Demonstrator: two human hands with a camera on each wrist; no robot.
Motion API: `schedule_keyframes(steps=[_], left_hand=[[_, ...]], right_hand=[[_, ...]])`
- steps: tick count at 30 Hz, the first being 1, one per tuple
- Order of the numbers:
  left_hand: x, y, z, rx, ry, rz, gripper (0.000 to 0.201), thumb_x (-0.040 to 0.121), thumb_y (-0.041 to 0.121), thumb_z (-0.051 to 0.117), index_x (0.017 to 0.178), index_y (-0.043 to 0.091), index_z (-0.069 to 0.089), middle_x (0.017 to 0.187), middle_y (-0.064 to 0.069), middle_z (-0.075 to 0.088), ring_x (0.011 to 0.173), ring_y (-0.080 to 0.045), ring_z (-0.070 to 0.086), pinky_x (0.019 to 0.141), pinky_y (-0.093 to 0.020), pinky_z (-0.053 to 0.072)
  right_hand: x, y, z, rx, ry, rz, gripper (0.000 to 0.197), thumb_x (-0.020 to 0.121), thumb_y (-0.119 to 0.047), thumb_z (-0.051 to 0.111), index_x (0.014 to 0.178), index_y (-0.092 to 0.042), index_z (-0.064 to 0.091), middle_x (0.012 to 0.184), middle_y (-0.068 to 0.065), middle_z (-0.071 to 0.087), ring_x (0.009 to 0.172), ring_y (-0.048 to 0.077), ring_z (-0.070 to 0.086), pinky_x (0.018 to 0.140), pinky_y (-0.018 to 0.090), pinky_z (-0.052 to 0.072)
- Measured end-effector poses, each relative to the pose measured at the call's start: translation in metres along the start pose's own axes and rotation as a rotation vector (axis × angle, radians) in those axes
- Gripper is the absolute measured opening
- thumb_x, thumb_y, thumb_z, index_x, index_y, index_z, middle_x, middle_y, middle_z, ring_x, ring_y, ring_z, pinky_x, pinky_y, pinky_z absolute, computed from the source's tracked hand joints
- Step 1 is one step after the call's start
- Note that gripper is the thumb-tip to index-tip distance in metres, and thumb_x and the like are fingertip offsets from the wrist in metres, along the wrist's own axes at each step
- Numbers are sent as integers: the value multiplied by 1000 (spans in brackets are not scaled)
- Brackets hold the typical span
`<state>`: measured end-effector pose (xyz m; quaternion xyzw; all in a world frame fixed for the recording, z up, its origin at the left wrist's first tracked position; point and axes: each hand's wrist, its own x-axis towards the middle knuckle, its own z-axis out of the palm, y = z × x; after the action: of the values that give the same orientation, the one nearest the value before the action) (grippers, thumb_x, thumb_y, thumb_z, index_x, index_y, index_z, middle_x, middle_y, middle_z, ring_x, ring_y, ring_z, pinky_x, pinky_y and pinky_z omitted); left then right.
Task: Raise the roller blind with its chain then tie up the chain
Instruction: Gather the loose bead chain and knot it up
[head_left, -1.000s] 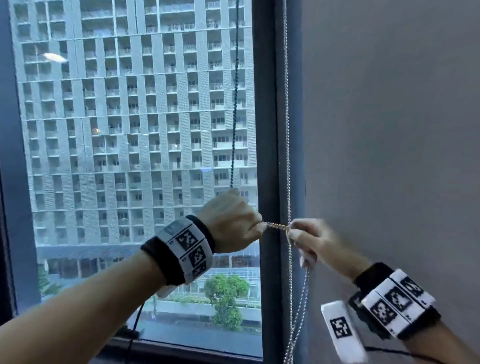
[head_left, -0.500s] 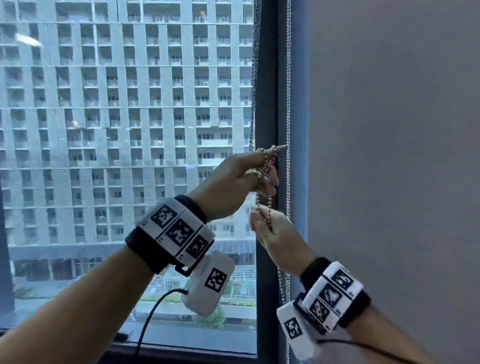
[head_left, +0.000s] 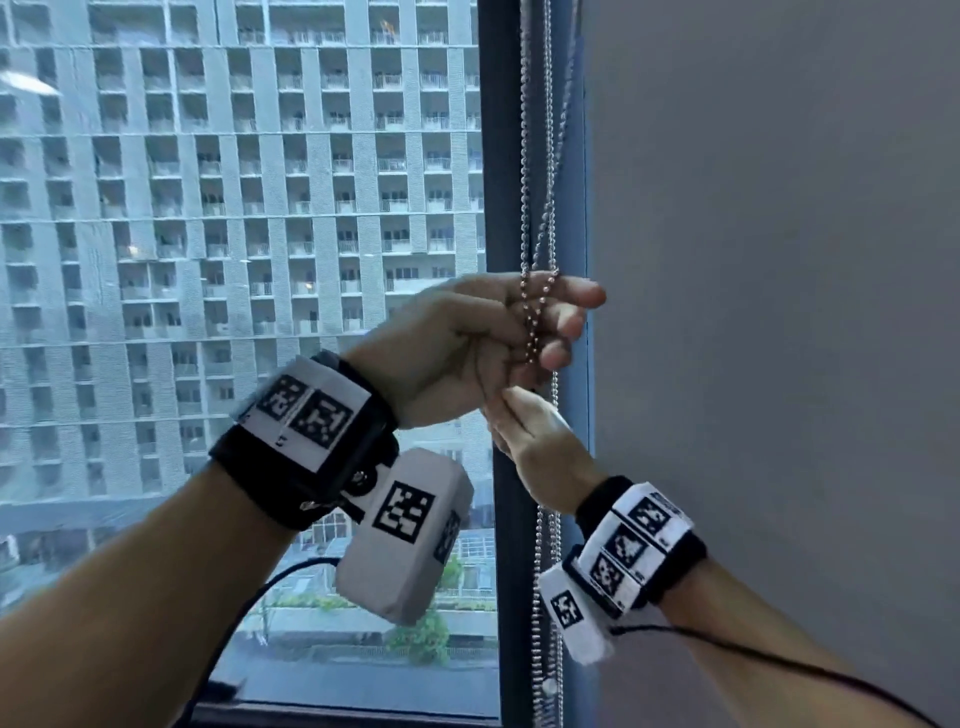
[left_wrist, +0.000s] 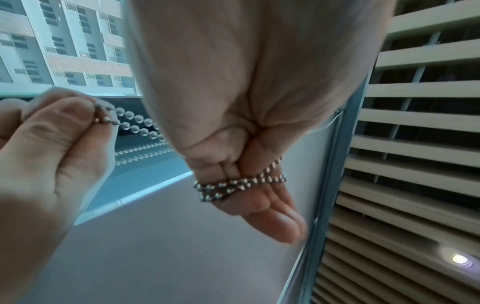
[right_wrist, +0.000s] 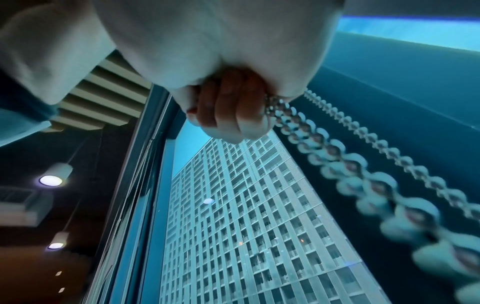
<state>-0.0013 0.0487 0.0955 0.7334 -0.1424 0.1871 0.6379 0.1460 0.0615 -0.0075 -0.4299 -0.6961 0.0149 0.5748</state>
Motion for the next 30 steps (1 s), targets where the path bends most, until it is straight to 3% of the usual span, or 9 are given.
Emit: schedule_keyframes(steps=[3,7,10,13,17,21,24,27,30], left_hand=[[3,-11,-10,202,95,24,42,89,-7,38,127,7,51,111,-6,68,77,-12,67,69,-20,51],[3,-14,-36,846,340,37,56,90,-3,50,141,14,35,126,-1,61,67,-14,71,55,-21,54],[7,-16,-47,1295,332,-19,44,87,-1,57,130,2,47,122,-9,63,58,-3,67,48,-19,52],[12,-17,-53,1362,381,-38,23,85,0,61,106,-8,56,111,-17,65,55,3,65,45,-17,50],[21,-15,-55,1345,486,64,32,84,10,66,107,-9,56,116,-14,64,51,-12,68,42,-20,49],[29,-23,-55,1401,552,137,21,78,19,74,90,4,66,101,-10,72,80,-16,70,66,-32,58],[30,-29,-54,1375,587,145,14,75,11,75,78,4,65,72,-3,67,50,4,57,47,-18,47],[23,-27,-57,1492,557,117,11,73,3,74,76,5,63,81,-10,68,57,-3,60,48,-9,44],[13,-25,-65,1605,539,56,11,72,-4,70,80,1,64,67,-4,60,52,-8,52,50,-12,47]], right_hand=[[-10,1,8,-32,-94,35,33,98,-37,42,66,-28,42,63,-2,38,60,22,33,60,54,36],[-25,-2,-6,-162,-26,-46,35,100,-25,40,65,-24,35,60,-7,32,55,8,28,55,33,29],[-26,-15,-25,-220,10,-143,35,100,-29,42,65,-24,37,58,-11,31,52,5,28,50,23,26],[-19,-24,-39,-307,39,-164,36,100,-18,45,64,-21,39,55,-10,33,48,8,30,48,19,25],[-13,-22,-38,-422,-83,-107,41,101,-23,42,62,-29,33,52,-8,34,48,9,30,49,27,29],[-12,-21,-22,-379,-162,-117,39,100,-20,42,63,-22,34,52,-7,33,49,10,28,49,21,27],[-11,-24,-24,-319,-145,-172,37,99,-17,47,63,-20,37,54,-9,35,50,8,30,50,20,27],[-10,-22,-37,-314,-89,-168,30,95,-19,55,67,-23,48,51,-12,41,47,5,39,51,13,31],[-3,-18,-50,-317,-17,-129,20,94,-21,59,76,-13,60,56,-12,50,47,3,45,51,9,35]])
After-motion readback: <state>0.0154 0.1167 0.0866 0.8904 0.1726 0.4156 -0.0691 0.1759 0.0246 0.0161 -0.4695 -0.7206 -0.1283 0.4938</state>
